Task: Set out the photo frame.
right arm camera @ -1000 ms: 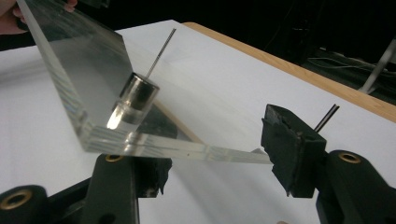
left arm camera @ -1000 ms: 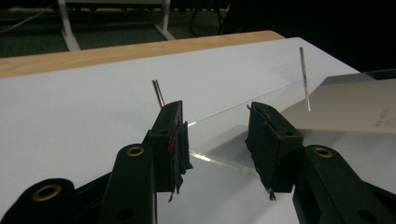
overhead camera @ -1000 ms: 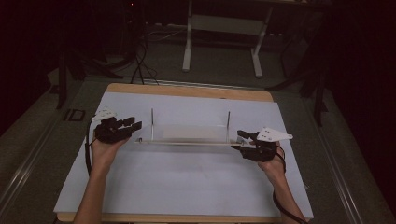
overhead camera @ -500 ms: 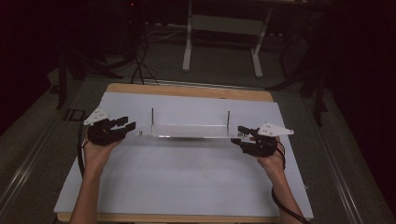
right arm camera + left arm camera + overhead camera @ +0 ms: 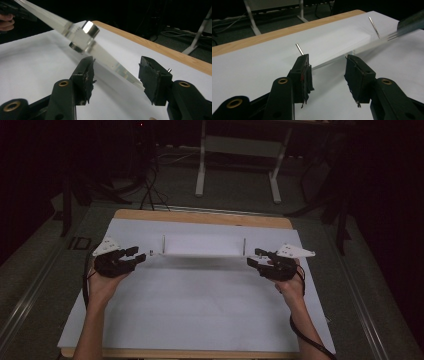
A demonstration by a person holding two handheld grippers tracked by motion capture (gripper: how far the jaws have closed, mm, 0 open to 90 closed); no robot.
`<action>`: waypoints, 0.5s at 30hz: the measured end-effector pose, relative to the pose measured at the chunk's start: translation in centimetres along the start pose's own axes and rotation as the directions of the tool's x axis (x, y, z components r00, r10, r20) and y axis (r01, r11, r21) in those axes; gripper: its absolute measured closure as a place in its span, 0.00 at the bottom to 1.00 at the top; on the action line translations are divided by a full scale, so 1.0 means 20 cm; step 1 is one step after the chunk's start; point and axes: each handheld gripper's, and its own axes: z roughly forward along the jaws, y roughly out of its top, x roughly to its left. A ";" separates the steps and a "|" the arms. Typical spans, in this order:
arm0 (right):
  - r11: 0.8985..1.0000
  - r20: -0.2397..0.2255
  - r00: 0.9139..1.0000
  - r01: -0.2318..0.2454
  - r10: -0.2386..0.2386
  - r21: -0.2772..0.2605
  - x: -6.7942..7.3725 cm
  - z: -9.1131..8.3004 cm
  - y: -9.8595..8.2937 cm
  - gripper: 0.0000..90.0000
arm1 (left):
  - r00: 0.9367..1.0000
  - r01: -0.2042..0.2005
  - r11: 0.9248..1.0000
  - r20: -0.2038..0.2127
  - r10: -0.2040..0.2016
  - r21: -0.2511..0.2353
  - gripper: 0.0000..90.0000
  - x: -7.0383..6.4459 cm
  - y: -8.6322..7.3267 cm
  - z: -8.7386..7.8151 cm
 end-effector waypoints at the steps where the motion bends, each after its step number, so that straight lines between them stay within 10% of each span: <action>1: 1.000 0.000 1.000 -0.003 0.003 0.001 0.00 0.00 0.01 0.51 | 1.000 0.003 1.000 -0.013 -0.003 0.002 0.60 0.00 0.00 0.00; 15: 0.999 0.035 0.998 -0.045 0.045 -0.010 -0.05 0.04 0.09 0.52 | 0.999 -0.049 0.999 0.002 0.049 0.005 0.50 -0.04 0.04 0.07</action>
